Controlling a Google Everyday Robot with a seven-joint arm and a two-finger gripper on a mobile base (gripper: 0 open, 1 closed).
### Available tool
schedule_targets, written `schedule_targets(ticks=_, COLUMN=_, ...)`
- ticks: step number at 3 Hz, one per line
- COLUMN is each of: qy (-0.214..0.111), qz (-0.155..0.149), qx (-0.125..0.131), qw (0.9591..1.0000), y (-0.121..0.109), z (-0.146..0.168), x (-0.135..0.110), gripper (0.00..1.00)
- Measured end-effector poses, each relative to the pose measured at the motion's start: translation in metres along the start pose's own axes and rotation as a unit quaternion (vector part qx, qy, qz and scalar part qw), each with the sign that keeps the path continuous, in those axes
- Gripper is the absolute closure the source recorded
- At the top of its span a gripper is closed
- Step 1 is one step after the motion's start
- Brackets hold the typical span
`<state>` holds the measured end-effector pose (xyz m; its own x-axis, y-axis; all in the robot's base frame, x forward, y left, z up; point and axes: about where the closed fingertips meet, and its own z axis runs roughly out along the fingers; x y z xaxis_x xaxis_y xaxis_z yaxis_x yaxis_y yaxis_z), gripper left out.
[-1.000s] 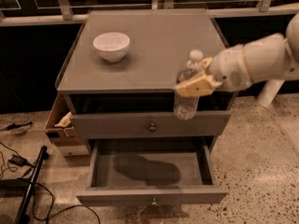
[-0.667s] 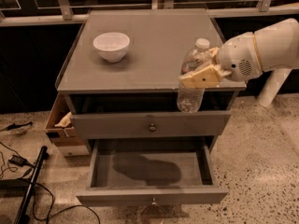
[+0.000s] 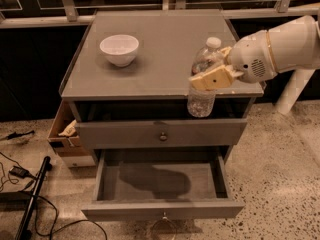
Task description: Pick water bottle from middle drawer and place on counter
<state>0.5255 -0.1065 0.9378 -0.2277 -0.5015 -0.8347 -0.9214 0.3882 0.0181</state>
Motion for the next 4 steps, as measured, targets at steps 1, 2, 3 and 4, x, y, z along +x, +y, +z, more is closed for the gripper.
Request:
schedule_targets(ticks=1, qy=-0.001, qz=0.009, qx=0.011, qw=0.9999, y=-0.021, z=0.004, x=-0.011, gripper=1.0)
schedule_targets(ticks=2, qy=-0.008, qz=0.003, qx=0.026, qw=0.9996, y=-0.058, z=0.019, x=-0.025, gripper=1.0)
schedule_targets(ticks=3, qy=-0.013, qz=-0.002, qx=0.038, qw=0.9992, y=-0.086, z=0.033, x=-0.029, gripper=1.0)
schedule_targets(ticks=4, qy=-0.012, qz=0.003, qx=0.047, qw=0.9988, y=-0.11, z=0.045, x=-0.032, gripper=1.0)
